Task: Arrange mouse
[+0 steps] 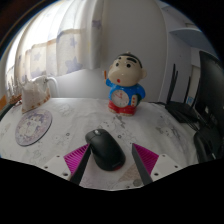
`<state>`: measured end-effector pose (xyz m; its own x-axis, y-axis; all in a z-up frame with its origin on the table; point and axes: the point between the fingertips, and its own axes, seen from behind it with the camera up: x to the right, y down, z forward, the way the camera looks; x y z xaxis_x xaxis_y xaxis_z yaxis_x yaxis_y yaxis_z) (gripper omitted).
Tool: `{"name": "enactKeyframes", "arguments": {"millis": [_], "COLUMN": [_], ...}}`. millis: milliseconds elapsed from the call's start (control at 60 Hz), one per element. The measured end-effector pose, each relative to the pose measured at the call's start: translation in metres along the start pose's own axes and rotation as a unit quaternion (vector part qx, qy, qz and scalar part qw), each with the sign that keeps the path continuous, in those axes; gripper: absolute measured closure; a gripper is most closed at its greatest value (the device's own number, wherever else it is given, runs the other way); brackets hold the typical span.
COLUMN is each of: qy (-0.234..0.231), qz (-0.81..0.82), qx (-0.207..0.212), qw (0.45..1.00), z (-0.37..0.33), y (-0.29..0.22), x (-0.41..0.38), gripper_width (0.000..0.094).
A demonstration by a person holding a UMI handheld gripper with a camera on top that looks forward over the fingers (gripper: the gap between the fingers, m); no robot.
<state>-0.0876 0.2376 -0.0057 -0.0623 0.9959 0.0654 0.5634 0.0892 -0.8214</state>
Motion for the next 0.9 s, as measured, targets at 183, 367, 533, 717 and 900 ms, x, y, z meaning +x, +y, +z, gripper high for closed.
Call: {"name": "enactKeyframes", "arguments": {"millis": [183, 367, 533, 717, 900], "qy": [0.008, 0.014, 0.018, 0.008, 0.020], "qz": [0.002, 0.005, 0.000, -0.027, -0.011], "qx": [0.002, -0.002, -0.002, -0.005, -0.017], "qw": [1.000, 1.000, 1.000, 1.000, 1.000], "z": [0.021, 0.039, 0.047, 0.047, 0.036], "y": [-0.013, -0.022, -0.027, -0.027, -0.044], "x": [0.009, 0.015, 0.017, 0.004, 0.001], "gripper_width": [0.0080, 0.0082, 0.0099, 0.0455, 0.0501]}}
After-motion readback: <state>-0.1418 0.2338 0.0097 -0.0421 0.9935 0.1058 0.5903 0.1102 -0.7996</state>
